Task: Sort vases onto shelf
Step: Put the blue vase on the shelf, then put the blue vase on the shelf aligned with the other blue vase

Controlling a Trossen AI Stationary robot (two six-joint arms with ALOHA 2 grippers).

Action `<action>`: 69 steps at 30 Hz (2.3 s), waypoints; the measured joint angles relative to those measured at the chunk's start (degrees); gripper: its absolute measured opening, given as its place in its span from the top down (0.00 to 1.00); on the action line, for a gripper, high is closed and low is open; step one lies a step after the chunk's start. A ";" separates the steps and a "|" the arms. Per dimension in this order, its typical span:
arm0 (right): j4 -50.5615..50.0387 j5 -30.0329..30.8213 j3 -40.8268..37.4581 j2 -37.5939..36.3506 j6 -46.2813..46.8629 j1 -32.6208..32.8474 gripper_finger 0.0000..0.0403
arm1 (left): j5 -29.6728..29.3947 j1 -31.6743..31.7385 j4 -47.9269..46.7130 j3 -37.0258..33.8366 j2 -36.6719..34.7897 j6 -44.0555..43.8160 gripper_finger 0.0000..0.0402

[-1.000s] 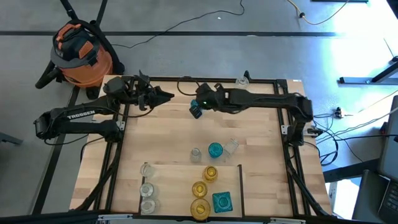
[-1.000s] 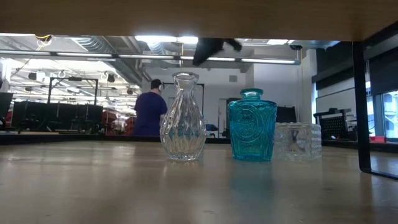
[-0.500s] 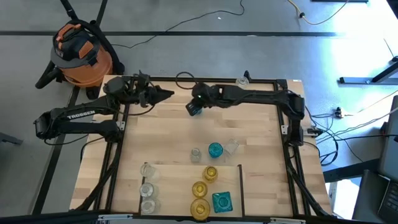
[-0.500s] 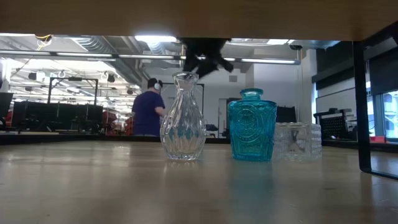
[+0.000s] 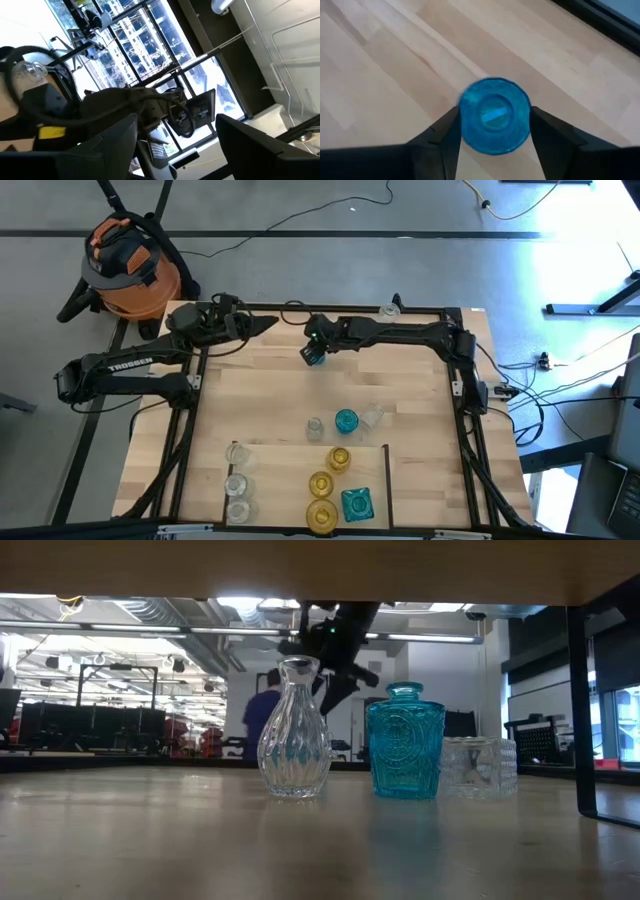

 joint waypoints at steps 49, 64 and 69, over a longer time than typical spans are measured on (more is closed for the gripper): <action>1.43 -12.87 0.04 -0.74 -11.94 1.42 0.64 | 1.29 0.00 -0.27 0.00 0.02 -6.62 0.35; 6.95 -14.31 0.06 9.09 -12.88 1.84 0.24 | 3.61 -0.03 0.14 0.00 0.00 -13.44 0.35; 8.33 -14.39 0.17 10.30 -12.18 2.45 0.42 | 3.87 -0.28 0.19 0.00 0.02 -13.59 0.35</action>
